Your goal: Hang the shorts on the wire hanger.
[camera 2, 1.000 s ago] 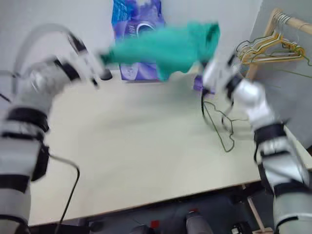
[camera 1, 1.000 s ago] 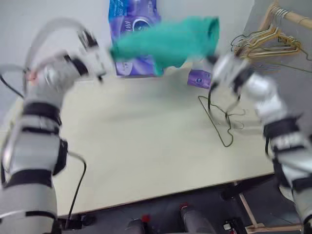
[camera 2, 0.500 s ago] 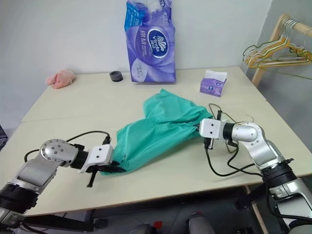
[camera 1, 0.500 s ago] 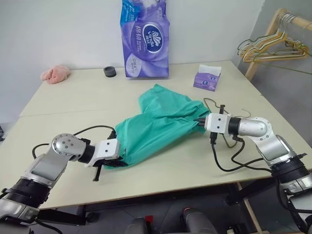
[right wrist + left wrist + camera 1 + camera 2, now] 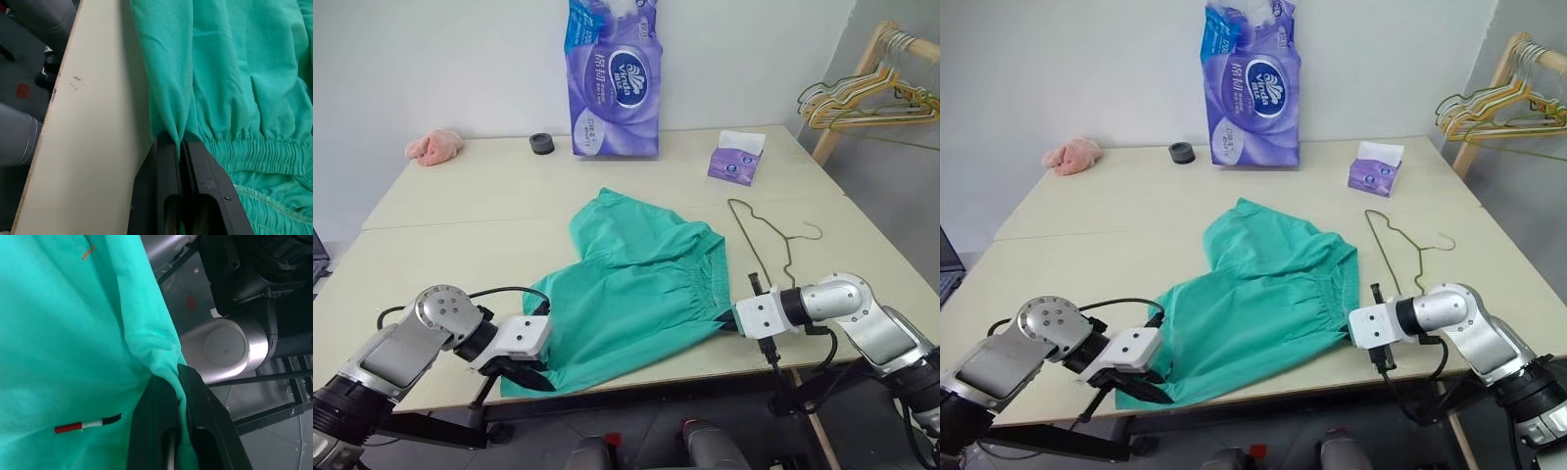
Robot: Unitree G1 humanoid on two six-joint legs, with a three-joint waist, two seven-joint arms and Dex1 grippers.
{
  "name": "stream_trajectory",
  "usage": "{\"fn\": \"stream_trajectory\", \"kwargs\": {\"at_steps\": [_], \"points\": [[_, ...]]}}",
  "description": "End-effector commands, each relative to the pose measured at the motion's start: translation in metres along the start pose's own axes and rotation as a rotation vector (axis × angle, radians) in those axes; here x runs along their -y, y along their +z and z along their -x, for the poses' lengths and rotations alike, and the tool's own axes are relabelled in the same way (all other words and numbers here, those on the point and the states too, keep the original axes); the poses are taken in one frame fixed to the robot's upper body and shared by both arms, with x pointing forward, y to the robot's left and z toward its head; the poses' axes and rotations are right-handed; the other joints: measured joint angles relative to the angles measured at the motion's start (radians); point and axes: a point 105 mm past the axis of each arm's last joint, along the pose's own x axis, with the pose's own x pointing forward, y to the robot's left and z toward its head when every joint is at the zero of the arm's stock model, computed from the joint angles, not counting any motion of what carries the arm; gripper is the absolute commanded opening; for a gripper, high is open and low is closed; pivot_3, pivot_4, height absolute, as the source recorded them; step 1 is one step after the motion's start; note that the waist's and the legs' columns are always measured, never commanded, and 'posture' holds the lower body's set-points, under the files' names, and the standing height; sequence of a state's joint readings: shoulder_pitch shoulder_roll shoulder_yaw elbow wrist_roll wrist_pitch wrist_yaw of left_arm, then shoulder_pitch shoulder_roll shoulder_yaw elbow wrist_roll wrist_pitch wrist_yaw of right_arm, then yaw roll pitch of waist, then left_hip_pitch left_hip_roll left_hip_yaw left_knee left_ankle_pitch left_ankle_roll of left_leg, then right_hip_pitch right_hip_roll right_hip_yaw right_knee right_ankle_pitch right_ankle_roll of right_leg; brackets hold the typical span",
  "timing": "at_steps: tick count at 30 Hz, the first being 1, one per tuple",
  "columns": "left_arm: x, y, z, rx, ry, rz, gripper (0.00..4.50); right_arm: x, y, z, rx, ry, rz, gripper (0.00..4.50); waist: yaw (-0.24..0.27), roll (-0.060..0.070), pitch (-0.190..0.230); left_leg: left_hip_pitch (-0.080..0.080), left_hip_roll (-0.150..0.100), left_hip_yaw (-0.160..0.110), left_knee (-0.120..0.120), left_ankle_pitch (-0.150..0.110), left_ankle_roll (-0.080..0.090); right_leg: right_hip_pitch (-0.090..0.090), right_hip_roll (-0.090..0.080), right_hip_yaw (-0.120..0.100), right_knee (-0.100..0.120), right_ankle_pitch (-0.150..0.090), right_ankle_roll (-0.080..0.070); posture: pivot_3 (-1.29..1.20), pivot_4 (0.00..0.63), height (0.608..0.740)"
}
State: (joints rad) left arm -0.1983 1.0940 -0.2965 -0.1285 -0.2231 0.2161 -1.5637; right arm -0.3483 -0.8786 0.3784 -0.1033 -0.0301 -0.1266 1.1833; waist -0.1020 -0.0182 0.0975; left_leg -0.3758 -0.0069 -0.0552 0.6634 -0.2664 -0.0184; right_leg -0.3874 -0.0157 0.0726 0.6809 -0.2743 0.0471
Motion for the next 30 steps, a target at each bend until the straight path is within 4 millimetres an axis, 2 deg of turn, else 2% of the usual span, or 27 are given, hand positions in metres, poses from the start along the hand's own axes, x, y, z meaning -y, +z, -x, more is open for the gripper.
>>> {"fn": "stream_trajectory", "kwargs": {"at_steps": [1, 12, 16, 19, 24, 28, 29, 30], "points": [[0.004, 0.008, -0.001, 0.003, -0.029, -0.026, 0.00, -0.004, 0.003, 0.007, -0.016, 0.011, 0.035, 0.02, 0.002, 0.000, 0.000, 0.000, 0.000, 0.000, 0.000, 0.000, 0.000, 0.000, 0.000, 0.000, 0.000, 0.000, 0.000, -0.09, 0.065, 0.740], [0.014, 0.017, -0.006, 0.015, -0.091, -0.026, 0.00, -0.031, 0.006, 0.009, -0.018, 0.118, -0.021, 0.02, 0.003, 0.000, 0.000, 0.000, 0.000, 0.001, 0.000, 0.000, 0.000, 0.000, 0.000, 0.000, 0.000, -0.002, 0.002, -0.10, 0.066, 0.740], [0.018, 0.014, -0.010, 0.010, -0.096, -0.018, 0.00, -0.040, 0.004, 0.013, -0.035, 0.183, -0.042, 0.02, 0.003, 0.000, 0.000, 0.000, 0.000, 0.001, 0.000, 0.000, 0.000, 0.000, 0.000, 0.000, 0.000, -0.002, 0.003, -0.10, 0.067, 0.740], [0.018, 0.016, -0.010, 0.024, -0.096, 0.006, 0.66, -0.040, -0.001, 0.016, -0.061, 0.194, -0.033, 0.68, 0.004, 0.000, 0.000, 0.000, 0.001, 0.001, 0.000, 0.000, 0.000, 0.000, 0.000, 0.000, 0.000, -0.003, 0.004, -0.10, 0.067, 0.740], [0.016, 0.018, -0.010, 0.037, -0.094, 0.016, 2.13, -0.038, -0.003, 0.018, -0.079, 0.197, 0.003, 2.34, 0.004, -0.001, 0.000, 0.000, 0.001, 0.001, 0.000, 0.000, 0.000, 0.000, 0.000, 0.000, 0.000, -0.003, 0.004, -0.11, 0.068, 0.740], [0.015, 0.020, -0.012, 0.065, -0.076, -0.003, 3.37, -0.033, 0.003, 0.020, -0.050, 0.180, 0.047, 3.79, 0.004, -0.001, 0.001, 0.000, 0.001, 0.001, 0.000, 0.000, 0.000, 0.000, 0.000, 0.000, 0.000, -0.003, 0.003, -0.11, 0.071, 0.740], [0.013, 0.023, -0.011, 0.089, -0.065, 0.003, 3.66, -0.029, 0.010, 0.024, -0.018, 0.167, 0.038, 4.10, 0.004, -0.001, 0.001, 0.000, 0.001, 0.001, 0.000, 0.000, 0.000, 0.000, 0.000, 0.000, 0.000, -0.003, 0.003, -0.11, 0.072, 0.740], [0.011, 0.026, -0.010, 0.115, -0.051, 0.013, 3.66, -0.024, 0.019, 0.028, 0.019, 0.150, 0.017, 4.10, 0.004, -0.001, 0.001, 0.000, 0.001, 0.001, 0.000, 0.000, 0.000, 0.000, 0.000, 0.000, 0.000, -0.003, 0.003, -0.11, 0.073, 0.740]]}}
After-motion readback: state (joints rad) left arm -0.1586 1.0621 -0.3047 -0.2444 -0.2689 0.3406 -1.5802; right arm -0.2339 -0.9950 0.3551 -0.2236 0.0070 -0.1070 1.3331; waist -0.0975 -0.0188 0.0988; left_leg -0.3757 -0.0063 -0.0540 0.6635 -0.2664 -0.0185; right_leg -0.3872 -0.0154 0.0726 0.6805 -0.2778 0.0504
